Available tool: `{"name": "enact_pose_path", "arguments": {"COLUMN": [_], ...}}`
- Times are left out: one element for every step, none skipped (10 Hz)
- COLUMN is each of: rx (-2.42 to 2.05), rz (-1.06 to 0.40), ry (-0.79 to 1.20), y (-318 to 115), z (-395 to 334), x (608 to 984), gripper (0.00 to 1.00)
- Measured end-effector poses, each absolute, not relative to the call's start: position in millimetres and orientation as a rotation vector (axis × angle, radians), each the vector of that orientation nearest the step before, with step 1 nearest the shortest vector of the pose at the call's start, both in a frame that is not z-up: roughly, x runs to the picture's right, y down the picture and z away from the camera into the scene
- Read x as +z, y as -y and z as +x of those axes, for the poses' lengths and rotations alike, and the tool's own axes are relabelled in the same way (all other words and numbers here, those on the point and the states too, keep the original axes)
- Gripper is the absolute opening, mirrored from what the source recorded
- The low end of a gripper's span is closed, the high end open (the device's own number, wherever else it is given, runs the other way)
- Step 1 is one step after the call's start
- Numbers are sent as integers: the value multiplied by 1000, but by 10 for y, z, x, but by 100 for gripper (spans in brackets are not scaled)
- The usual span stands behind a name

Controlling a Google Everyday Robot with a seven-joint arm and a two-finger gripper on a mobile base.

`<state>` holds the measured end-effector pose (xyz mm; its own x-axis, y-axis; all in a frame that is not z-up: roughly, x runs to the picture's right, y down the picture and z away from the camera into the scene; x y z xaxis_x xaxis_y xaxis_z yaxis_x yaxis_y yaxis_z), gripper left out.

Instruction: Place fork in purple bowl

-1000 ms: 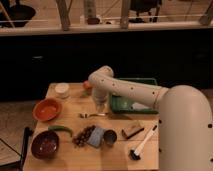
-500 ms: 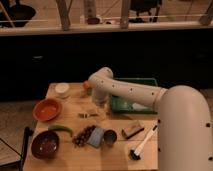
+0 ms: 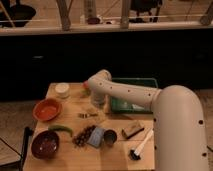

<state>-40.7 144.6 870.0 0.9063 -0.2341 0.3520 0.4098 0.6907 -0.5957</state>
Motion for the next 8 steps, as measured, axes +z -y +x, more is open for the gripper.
{"name": "enact_pose_path", "arguments": {"rx": [-353,-340,-333,-332,-333,-333,-334,-340], "rz": [-713,-702,-690,-683,-680,-679,-680,-682], "ry": [256,254,254,254,254,256,257,261], "y": [-1421,-1414,-1407,-1407,-1407,-1415,-1425,-1438], "z": [-404,-409,-433,-456,-475,-492,-505,-531], "x": [8690,8695,8703,8711,8722,8740,8759,8785], "gripper": [80,80,80,80,80,80,80,80]}}
